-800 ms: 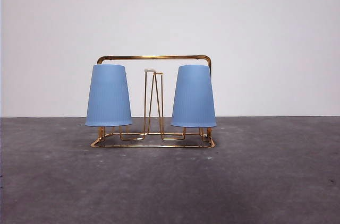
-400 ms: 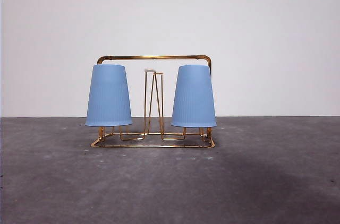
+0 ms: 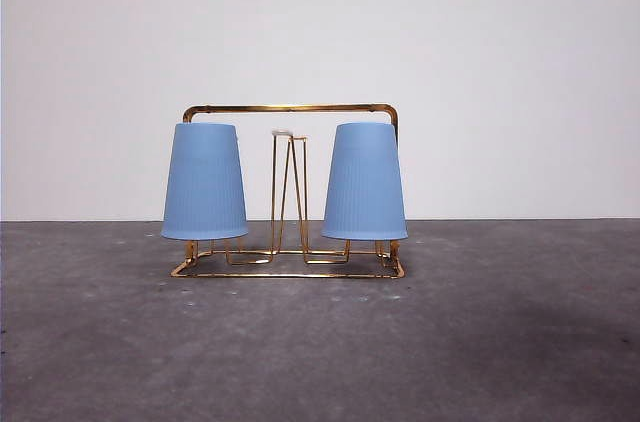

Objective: Pick up cup 1,put cup 1 in the cup rack,pick up cup 2,put cup 2 in the cup rack

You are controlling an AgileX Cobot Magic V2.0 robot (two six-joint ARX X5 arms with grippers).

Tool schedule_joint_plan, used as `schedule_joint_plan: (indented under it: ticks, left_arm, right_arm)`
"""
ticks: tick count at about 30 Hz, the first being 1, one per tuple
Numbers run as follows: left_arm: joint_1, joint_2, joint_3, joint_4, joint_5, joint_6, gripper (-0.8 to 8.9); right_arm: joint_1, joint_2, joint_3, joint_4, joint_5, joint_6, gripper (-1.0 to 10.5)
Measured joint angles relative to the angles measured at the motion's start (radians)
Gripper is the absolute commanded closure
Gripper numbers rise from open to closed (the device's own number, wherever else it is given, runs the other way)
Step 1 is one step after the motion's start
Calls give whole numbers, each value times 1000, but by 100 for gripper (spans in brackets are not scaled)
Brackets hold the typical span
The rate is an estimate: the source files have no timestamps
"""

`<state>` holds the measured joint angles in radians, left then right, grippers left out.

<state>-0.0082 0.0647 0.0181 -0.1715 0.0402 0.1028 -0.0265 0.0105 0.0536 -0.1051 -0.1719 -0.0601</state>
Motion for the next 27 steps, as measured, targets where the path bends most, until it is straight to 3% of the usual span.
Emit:
schedule_joint_plan:
  ticks: [4, 27]
  left_arm:
    - [0, 1, 0, 0, 0, 0, 817]
    - [0, 1, 0, 0, 0, 0, 817]
  right_arm:
    - [0, 0, -30, -69, 6, 14, 945]
    - [0, -1, -30, -72, 24, 23, 945]
